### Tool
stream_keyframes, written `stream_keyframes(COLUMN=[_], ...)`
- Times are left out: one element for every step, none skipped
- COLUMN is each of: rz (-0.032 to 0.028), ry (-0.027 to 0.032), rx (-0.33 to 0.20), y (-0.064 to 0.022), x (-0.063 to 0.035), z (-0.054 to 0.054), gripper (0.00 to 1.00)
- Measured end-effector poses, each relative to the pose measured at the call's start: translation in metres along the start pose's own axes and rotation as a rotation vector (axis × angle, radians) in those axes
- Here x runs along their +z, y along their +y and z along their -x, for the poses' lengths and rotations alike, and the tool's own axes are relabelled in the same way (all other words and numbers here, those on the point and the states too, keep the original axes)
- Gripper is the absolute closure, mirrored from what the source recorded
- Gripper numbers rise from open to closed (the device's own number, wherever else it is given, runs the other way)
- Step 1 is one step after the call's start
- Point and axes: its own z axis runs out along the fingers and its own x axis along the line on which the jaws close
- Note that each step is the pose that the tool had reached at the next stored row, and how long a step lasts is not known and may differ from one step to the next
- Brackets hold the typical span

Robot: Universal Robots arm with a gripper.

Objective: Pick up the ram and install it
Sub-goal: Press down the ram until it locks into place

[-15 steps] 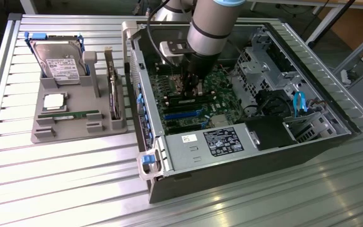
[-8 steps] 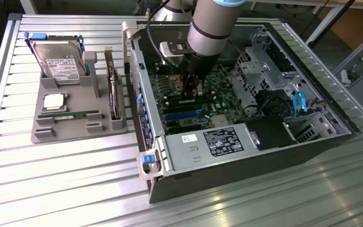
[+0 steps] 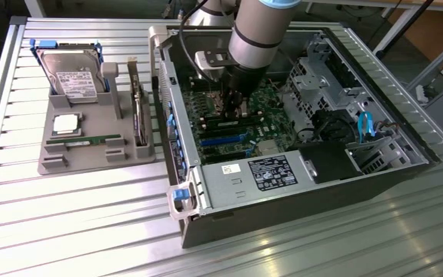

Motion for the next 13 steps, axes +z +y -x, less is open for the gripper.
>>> stream_keyframes(rz=[-0.0001,0.0000,0.0000,0.0000,0.0000,0.0000,0.0000,0.0000,-0.0002,-0.0001,-0.0001,-0.0001,-0.0001], ry=[-0.0001,0.0000,0.0000,0.0000,0.0000,0.0000,0.0000,0.0000,-0.0002,-0.0001,-0.0001,-0.0001,-0.0001], rx=[0.000,0.000,0.000,0.000,0.000,0.000,0.000,0.000,0.000,0.000,0.000,0.000,0.000], y=[0.0000,0.0000,0.0000,0.0000,0.0000,0.0000,0.0000,0.0000,0.0000,0.0000,0.0000,0.0000,-0.0001], x=[0.0002,0.0003,0.0003,0.0003,0.0003,0.0007,0.0007,0.0007,0.0012,0.0011,0.0011,0.0011,0.0012], z=[-0.0001,-0.0003,-0.0004,-0.0004,-0.0004,-0.0006,-0.0006,-0.0006,-0.0009,-0.0009,-0.0009,-0.0009,-0.0009], gripper=[0.91,0.91,0.91,0.91,0.91,0.91,0.91,0.91,0.91,0.91,0.91,0.91,0.91])
